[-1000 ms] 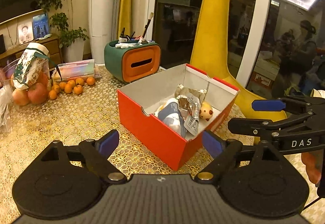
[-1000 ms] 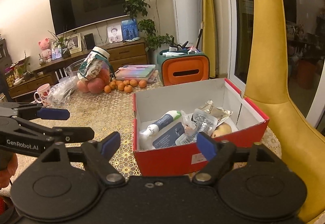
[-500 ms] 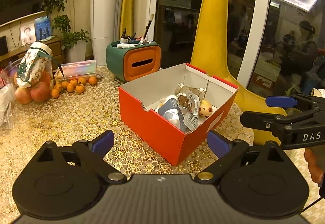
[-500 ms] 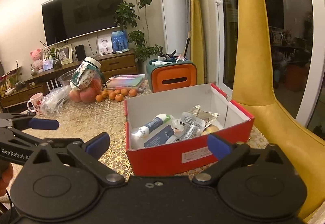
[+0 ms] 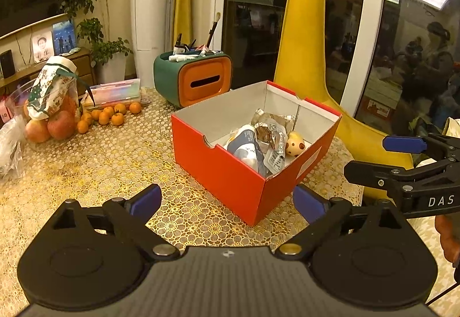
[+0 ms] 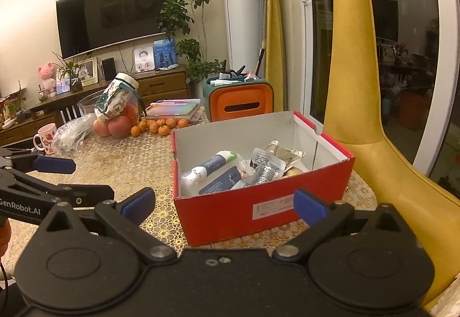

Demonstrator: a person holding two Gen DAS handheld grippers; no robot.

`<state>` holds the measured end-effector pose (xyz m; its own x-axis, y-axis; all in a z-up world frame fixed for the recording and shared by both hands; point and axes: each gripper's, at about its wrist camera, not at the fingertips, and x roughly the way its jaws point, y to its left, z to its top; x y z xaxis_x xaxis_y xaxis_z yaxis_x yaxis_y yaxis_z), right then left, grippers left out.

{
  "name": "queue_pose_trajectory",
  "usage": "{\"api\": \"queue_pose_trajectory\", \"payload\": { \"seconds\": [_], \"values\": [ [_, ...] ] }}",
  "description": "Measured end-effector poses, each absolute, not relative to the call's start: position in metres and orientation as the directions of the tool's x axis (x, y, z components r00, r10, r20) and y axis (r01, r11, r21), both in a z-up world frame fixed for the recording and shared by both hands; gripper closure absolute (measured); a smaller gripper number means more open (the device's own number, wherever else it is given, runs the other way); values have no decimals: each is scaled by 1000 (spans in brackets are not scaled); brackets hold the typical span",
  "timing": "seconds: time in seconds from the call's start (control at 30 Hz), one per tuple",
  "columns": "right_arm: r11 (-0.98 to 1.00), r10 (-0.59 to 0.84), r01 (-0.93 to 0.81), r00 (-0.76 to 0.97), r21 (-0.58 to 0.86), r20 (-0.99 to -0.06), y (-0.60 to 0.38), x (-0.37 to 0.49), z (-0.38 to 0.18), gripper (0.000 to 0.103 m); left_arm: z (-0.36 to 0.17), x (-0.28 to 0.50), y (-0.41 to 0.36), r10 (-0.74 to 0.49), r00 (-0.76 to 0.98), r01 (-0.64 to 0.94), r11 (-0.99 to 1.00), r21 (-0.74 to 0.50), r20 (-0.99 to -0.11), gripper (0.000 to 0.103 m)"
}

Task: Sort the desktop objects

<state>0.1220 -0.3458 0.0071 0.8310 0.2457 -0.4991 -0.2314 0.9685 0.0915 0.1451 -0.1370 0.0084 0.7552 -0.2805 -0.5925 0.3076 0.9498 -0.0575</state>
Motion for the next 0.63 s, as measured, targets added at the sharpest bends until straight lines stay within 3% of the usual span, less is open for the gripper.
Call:
{"api": "queue_pose_trajectory", "payload": {
  "seconds": [0.63],
  "values": [
    [974, 228, -202, 821, 106, -524, -336, 119, -1, 0, 6, 136, -123, -317, 742, 324, 941, -98, -590, 5]
  ]
}}
